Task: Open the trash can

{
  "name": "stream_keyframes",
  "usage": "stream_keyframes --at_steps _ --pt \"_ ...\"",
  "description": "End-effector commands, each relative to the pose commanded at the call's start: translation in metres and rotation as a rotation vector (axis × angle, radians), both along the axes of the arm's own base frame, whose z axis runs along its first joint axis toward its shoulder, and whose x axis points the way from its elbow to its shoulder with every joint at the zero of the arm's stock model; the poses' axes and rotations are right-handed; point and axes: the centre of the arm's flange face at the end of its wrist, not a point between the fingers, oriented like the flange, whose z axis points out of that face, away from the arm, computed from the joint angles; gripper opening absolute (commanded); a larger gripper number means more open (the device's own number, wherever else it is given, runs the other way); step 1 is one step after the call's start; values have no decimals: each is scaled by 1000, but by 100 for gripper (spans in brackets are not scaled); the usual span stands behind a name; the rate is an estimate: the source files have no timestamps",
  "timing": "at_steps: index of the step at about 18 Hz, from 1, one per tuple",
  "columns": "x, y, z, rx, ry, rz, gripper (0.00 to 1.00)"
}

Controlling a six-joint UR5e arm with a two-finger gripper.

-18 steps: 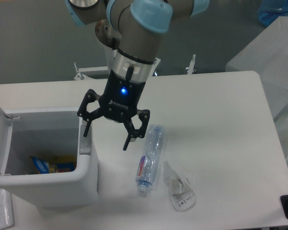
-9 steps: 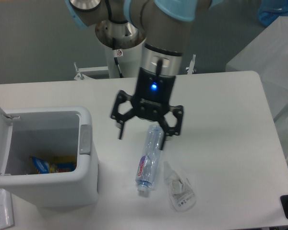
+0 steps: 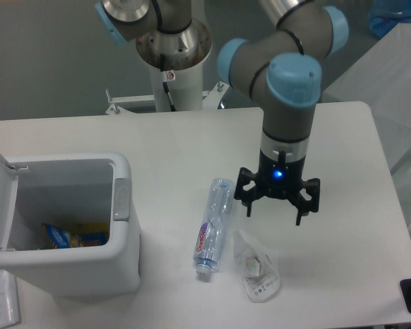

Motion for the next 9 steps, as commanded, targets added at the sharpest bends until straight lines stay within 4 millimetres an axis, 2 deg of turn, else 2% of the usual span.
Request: stream_keyframes --at_steps 2,9 --pt "7 -11 -15 -102 29 -104 100" --pt "13 -26 -40 -192 16 -284 100"
